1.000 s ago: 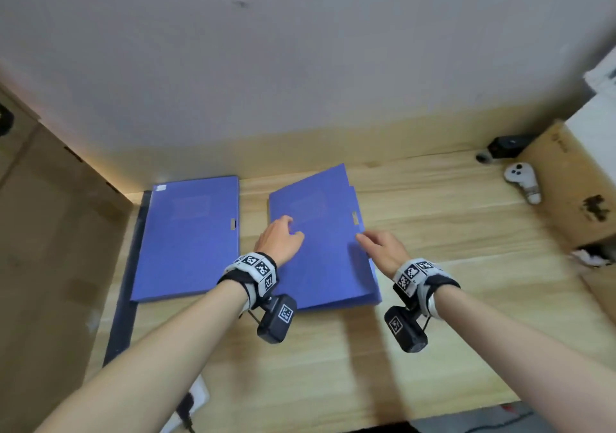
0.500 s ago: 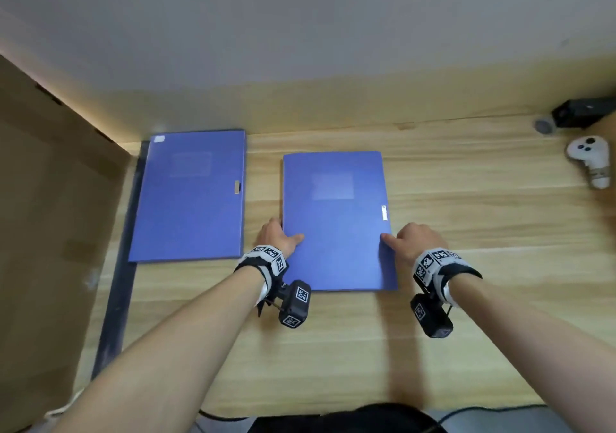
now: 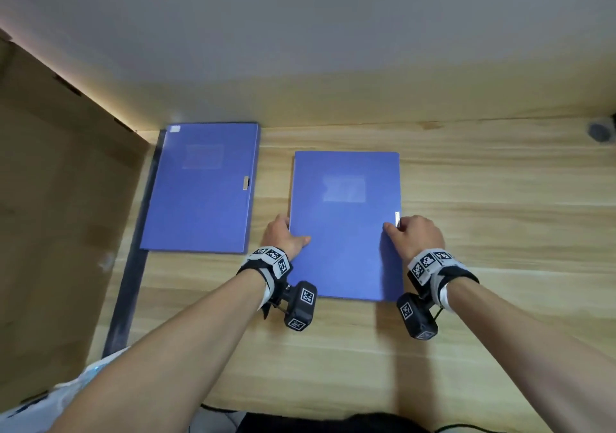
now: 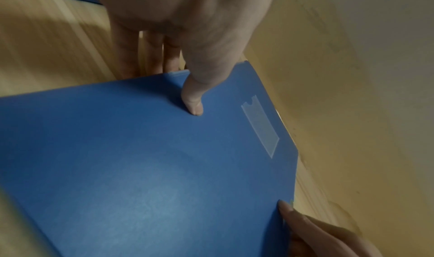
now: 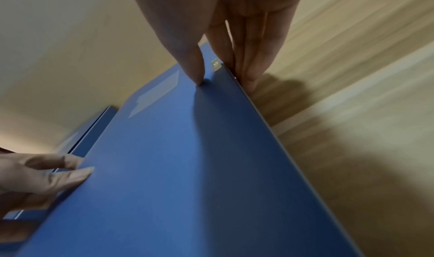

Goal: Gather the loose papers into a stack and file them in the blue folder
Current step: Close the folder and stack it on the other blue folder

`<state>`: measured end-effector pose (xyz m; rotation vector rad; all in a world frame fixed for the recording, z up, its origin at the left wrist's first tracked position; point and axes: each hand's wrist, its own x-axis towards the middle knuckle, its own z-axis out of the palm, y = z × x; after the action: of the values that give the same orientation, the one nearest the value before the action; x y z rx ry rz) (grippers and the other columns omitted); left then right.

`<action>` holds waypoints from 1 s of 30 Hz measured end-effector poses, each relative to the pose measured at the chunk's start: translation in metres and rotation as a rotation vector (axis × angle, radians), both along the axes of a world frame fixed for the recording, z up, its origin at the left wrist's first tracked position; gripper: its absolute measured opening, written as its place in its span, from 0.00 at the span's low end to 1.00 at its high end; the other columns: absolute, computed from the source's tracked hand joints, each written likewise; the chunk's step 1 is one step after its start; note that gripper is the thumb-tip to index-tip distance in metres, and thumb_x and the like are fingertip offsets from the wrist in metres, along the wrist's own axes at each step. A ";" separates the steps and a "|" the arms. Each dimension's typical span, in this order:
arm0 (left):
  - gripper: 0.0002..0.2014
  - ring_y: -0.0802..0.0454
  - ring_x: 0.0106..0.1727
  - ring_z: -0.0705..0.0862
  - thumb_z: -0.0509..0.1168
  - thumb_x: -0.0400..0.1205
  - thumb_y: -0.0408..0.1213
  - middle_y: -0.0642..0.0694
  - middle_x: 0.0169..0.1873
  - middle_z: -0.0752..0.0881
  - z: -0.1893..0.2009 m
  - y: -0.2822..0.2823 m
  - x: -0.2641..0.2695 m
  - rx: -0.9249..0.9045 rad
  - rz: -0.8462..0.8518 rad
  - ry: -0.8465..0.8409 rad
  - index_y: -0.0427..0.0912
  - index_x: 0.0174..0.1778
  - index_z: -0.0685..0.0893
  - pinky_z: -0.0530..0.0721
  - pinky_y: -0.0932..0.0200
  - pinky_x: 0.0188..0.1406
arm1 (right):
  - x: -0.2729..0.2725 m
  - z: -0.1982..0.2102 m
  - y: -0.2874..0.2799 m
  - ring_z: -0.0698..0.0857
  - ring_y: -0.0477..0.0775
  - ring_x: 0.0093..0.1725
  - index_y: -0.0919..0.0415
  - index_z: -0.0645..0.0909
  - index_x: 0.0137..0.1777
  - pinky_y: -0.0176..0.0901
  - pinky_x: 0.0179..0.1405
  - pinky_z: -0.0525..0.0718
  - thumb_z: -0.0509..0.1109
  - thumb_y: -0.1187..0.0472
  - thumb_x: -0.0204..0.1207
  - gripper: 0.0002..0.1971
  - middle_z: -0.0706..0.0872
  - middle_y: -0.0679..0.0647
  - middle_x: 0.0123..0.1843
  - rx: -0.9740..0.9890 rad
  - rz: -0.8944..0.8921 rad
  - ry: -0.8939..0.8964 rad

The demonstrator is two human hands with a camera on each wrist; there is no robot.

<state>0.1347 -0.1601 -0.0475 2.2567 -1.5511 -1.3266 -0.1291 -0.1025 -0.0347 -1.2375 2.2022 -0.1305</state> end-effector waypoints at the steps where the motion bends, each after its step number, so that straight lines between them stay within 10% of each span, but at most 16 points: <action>1: 0.23 0.42 0.55 0.88 0.78 0.72 0.42 0.46 0.57 0.87 0.000 0.000 0.000 0.001 -0.001 0.000 0.43 0.61 0.79 0.88 0.45 0.55 | -0.001 0.002 -0.002 0.79 0.66 0.36 0.59 0.74 0.27 0.46 0.35 0.70 0.67 0.45 0.79 0.23 0.78 0.56 0.28 -0.003 -0.010 -0.002; 9: 0.22 0.44 0.52 0.87 0.79 0.69 0.47 0.48 0.54 0.86 0.022 -0.025 0.048 -0.065 0.040 0.032 0.49 0.51 0.76 0.88 0.45 0.54 | 0.031 0.031 -0.026 0.78 0.67 0.35 0.59 0.71 0.24 0.47 0.31 0.67 0.66 0.44 0.78 0.25 0.76 0.57 0.27 -0.171 -0.014 -0.035; 15: 0.21 0.43 0.51 0.90 0.78 0.64 0.50 0.46 0.55 0.87 0.049 -0.068 0.118 -0.149 0.120 0.120 0.53 0.47 0.77 0.89 0.42 0.53 | 0.104 0.057 -0.061 0.81 0.67 0.40 0.55 0.90 0.48 0.49 0.38 0.77 0.67 0.48 0.79 0.14 0.86 0.61 0.35 -0.340 -0.099 -0.198; 22: 0.27 0.39 0.61 0.86 0.75 0.72 0.49 0.44 0.64 0.76 0.053 -0.102 0.200 -0.244 0.258 0.134 0.51 0.68 0.84 0.88 0.41 0.60 | 0.197 0.045 -0.099 0.87 0.56 0.40 0.50 0.91 0.50 0.44 0.39 0.78 0.70 0.51 0.76 0.09 0.90 0.48 0.35 -0.373 -0.109 -0.373; 30: 0.35 0.43 0.60 0.87 0.72 0.60 0.60 0.51 0.63 0.80 -0.019 -0.136 0.291 -0.165 0.370 0.130 0.60 0.67 0.83 0.91 0.44 0.54 | 0.271 0.017 -0.125 0.90 0.54 0.47 0.48 0.89 0.54 0.51 0.50 0.88 0.71 0.50 0.74 0.11 0.93 0.47 0.45 -0.275 -0.042 -0.443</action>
<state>0.4255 -0.2965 -0.0662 2.1700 -1.0897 -1.1676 0.1422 -0.2271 -0.0175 -1.1689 1.8623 -0.6775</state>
